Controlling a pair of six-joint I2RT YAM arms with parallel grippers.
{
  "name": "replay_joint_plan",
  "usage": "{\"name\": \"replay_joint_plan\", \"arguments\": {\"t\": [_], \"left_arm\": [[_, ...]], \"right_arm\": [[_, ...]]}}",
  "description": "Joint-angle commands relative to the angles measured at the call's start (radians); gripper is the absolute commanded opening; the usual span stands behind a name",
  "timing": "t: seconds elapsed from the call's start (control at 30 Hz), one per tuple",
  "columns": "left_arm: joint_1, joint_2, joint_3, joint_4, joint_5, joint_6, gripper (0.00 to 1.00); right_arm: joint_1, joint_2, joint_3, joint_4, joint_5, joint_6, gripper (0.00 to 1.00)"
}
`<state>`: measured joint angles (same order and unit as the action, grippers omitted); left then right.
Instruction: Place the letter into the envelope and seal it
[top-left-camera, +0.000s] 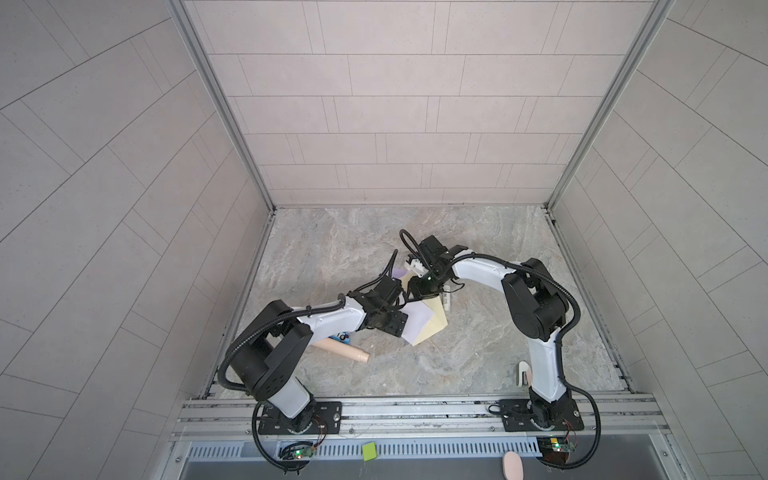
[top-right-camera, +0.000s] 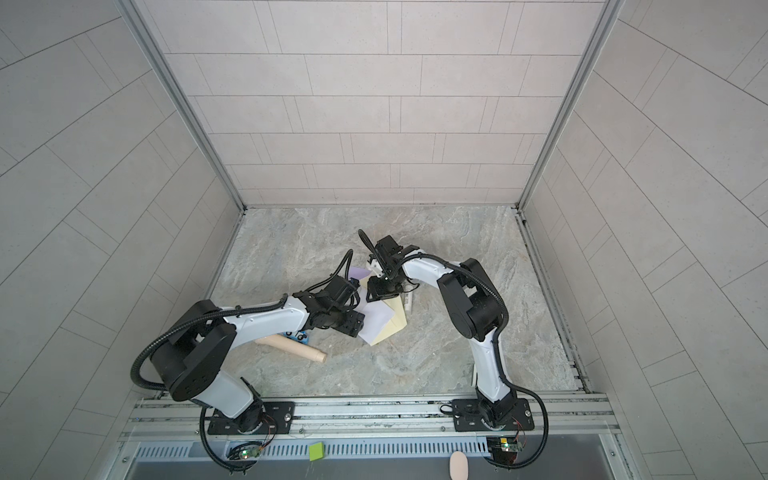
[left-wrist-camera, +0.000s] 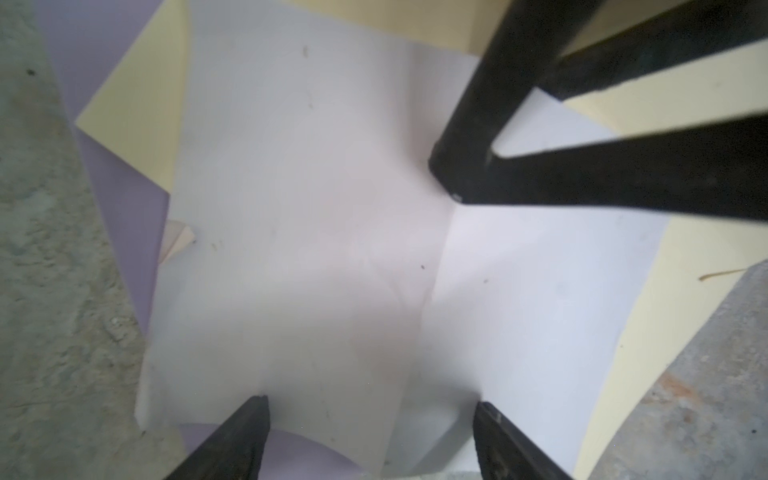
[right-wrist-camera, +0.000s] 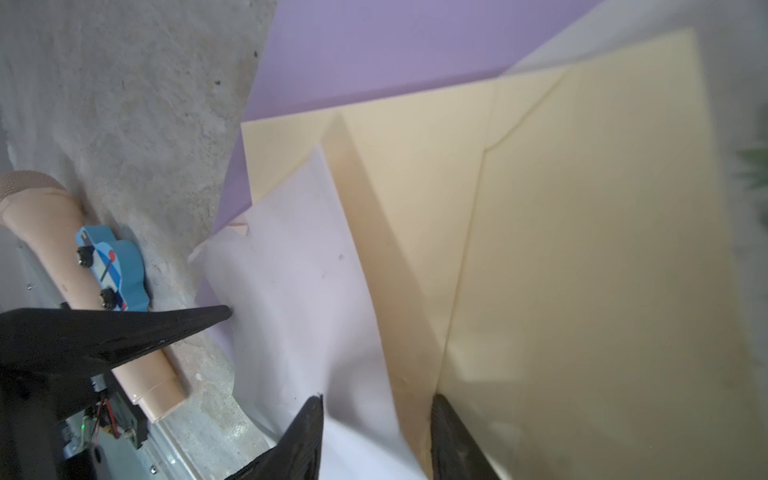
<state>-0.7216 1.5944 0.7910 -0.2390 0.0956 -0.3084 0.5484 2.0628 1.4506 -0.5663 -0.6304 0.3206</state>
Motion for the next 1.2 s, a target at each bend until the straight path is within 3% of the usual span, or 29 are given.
{"name": "replay_joint_plan", "arguments": {"t": [0.0,0.37,0.57,0.73,0.9,1.0,1.17], "left_arm": [[-0.006,0.042,-0.030,-0.015,0.007,0.005,0.83],[-0.006,0.011,-0.043,0.007,0.025,0.007,0.79],[-0.005,-0.006,-0.028,-0.013,0.046,0.036,0.73],[-0.006,-0.015,-0.009,-0.035,0.054,0.051,0.71],[-0.006,-0.062,0.012,-0.073,0.058,0.075,0.70],[-0.006,-0.103,0.034,-0.105,0.060,0.101,0.71],[-0.006,-0.167,0.079,-0.160,0.084,0.166,0.83]], "right_arm": [[-0.003,-0.009,-0.009,0.024,-0.141,-0.013,0.44],[-0.030,-0.106,-0.078,0.013,-0.239,-0.051,0.41],[-0.038,-0.131,-0.095,0.011,-0.284,-0.062,0.38],[-0.038,-0.132,-0.099,0.016,-0.312,-0.062,0.30],[-0.038,-0.148,-0.102,0.014,-0.323,-0.066,0.10],[-0.041,-0.160,-0.095,0.011,-0.328,-0.064,0.04],[-0.047,-0.182,-0.056,-0.027,-0.343,-0.062,0.01]]}}
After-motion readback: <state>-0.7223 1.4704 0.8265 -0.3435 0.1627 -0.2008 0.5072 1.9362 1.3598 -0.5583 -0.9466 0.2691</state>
